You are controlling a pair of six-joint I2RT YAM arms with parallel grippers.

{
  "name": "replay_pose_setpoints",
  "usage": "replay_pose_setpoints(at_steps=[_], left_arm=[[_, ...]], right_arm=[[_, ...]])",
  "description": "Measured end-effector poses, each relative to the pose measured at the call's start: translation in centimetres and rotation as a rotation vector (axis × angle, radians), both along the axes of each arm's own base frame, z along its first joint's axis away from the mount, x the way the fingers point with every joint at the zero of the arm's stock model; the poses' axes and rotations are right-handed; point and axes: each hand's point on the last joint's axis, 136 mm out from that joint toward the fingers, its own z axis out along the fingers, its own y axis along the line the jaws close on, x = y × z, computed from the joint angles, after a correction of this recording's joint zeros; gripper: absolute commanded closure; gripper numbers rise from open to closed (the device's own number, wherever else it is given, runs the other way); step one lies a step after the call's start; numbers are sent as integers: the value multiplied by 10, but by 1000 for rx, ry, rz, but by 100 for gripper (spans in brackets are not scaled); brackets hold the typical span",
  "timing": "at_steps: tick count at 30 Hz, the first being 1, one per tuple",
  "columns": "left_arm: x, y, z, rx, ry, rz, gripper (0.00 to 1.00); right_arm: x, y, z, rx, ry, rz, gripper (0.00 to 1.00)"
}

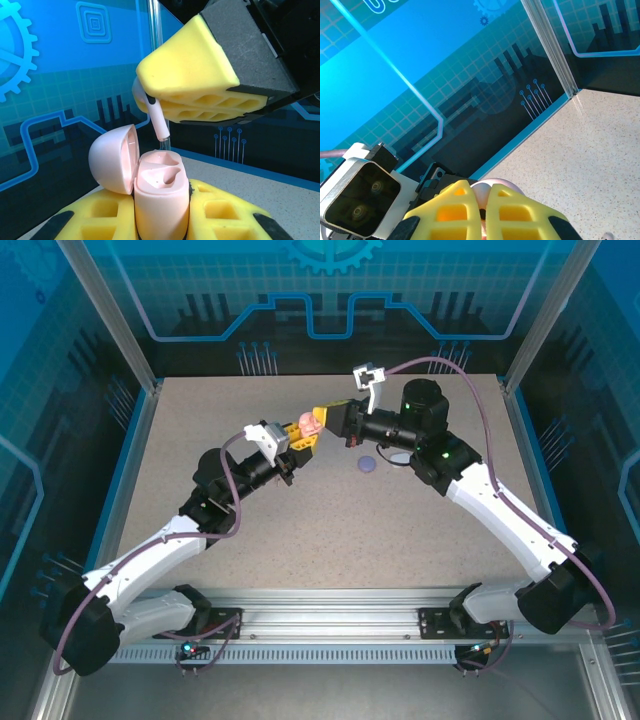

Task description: Insert wireless bluetooth earbuds into charging case

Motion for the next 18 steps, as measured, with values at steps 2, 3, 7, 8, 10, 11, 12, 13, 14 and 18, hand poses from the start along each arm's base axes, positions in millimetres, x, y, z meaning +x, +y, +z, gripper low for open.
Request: replay_pose_setpoints(at_steps=[2,3,7,8,10,11,12,13,14,18], left_arm=[[0,0,0,0,0,0,100],[0,0,0,0,0,0,100],[0,0,2,-2,-3,0,100],[0,0,3,-4,-6,0,100],[0,1,6,-7,-10,2,100],[0,1,6,-6,-9,3,100],[0,1,6,-6,-9,3,100],[0,1,6,-6,-9,3,100],[0,1,6,-6,-8,3,100],[0,1,3,0,1,3,100]], right_arm=[[0,0,0,1,3,0,100],[0,0,0,2,2,0,100],[0,0,-4,-2,8,-1,100],[1,0,-7,-5,13,-1,100],[1,0,-11,-11,21,-1,100],[1,0,-11,-10,21,-1,100],[1,1,-12,-11,22,-1,100],[1,1,-12,-10,20,-1,100],[1,1,-12,-9,19,-1,100],[1,1,-14,-10,19,-1,100]])
